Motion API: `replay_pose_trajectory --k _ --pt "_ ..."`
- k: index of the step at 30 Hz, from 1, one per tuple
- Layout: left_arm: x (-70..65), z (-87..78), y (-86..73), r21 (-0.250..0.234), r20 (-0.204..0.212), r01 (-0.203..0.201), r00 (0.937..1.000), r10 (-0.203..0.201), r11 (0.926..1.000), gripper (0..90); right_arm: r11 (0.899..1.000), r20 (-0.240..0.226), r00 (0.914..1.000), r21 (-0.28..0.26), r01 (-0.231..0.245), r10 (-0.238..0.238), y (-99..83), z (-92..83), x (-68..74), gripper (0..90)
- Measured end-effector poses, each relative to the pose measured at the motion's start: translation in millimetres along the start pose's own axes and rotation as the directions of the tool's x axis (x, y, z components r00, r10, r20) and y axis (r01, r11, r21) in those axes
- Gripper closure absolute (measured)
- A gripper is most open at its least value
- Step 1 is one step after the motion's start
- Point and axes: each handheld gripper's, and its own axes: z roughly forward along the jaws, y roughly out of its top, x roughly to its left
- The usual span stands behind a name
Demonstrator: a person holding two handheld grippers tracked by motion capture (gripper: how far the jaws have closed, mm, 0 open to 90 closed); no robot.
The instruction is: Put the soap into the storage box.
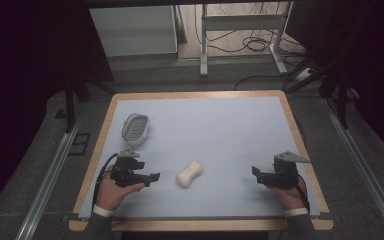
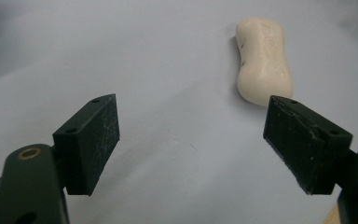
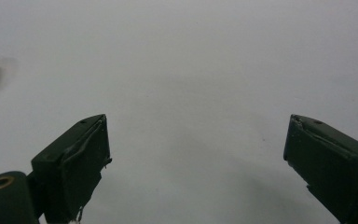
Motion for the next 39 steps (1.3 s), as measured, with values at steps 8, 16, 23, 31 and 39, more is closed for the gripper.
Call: replay_pose_trajectory --k 8,16,23,31,39 --pt "-3.6 -2.2 -2.3 -0.014 -0.034 -0.017 0.9993 0.016 0.9998 22.6 1.0 -0.023 0.9996 -0.006 -0.015 0.015 0.1 -0.4 -2.8 6.7" --pt "-15.2 -9.3 -0.9 -0.013 -0.035 -0.029 0.999 0.029 0.9995 24.0 0.999 -0.051 0.9978 -0.02 -0.043 0.042 -2.1 -6.0 -6.7 6.8" --pt "-23.1 -14.5 10.2 0.034 -0.045 -0.069 0.9965 0.07 0.9971 25.0 0.999 -0.053 0.998 -0.018 -0.035 0.034 -1.8 -6.7 -6.4 6.8" --pt "-28.1 -15.5 27.7 0.063 -0.053 -0.084 0.9948 0.088 0.9944 29.6 0.999 -0.034 0.9988 -0.012 -0.036 0.035 -0.9 -7.6 -10.8 8.1" --pt "-33.0 -12.0 32.4 0.093 -0.062 -0.089 0.9936 0.095 0.9917 29.2 0.999 -0.027 0.9983 -0.004 -0.052 0.052 -4.5 -9.4 -15.2 8.1"
